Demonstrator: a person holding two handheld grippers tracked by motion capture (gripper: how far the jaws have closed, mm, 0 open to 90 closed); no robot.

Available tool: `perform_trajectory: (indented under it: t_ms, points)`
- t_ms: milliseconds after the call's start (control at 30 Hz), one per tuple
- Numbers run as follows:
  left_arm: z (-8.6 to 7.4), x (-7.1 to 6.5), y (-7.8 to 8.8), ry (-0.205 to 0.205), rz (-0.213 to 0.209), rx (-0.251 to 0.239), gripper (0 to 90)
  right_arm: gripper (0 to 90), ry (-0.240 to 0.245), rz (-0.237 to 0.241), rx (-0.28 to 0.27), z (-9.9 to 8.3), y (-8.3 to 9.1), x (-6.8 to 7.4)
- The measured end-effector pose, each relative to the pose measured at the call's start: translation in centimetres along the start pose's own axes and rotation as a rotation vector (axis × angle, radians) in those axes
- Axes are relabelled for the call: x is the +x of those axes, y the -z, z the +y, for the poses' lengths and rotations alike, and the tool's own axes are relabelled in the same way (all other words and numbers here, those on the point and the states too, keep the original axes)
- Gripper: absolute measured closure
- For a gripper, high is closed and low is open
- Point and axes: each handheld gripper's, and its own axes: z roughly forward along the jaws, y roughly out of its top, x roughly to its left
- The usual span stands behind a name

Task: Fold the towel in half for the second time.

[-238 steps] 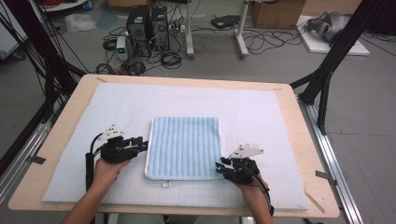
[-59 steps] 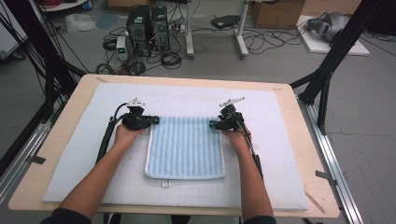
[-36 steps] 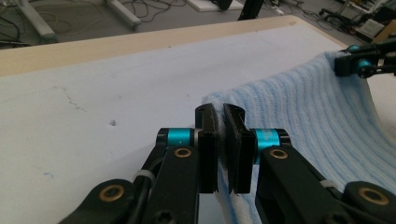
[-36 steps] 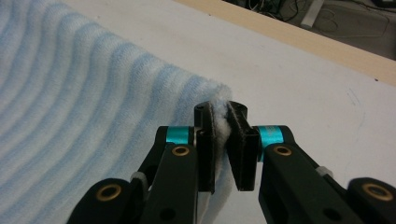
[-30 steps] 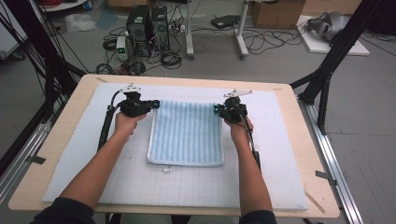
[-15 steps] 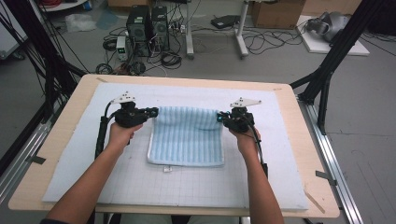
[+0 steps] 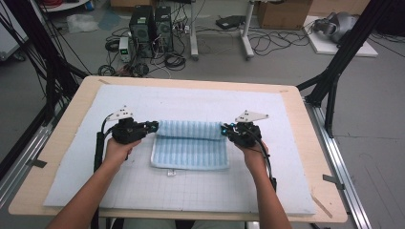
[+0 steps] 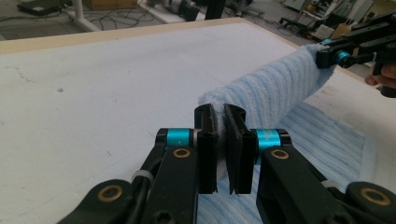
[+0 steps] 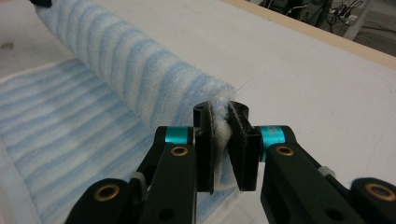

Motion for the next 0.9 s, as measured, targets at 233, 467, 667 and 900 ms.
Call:
perform_trajectory:
  t_ms: [233, 467, 667, 900]
  points:
    - [-1.1, -0.9, 1.1, -0.022, -0.034, 0.001, 83.4, 81.6, 0.041, 0.005, -0.005, -0.9, 1.0, 1.7]
    - [-1.9, -1.5, 1.7, -0.032, -0.043, 0.015, 83.3, 81.5, 0.041, 0.024, -0.017, -2.0, 1.8, 2.7]
    - [-2.6, -2.1, 1.9, -0.027, -0.053, 0.033, 83.1, 81.5, 0.027, 0.035, -0.019, -3.3, 2.3, 2.7]
    - [-3.4, -2.9, 2.1, -0.02, -0.071, 0.063, 83.2, 81.5, 0.029, 0.047, -0.005, -4.4, 2.7, 2.9]
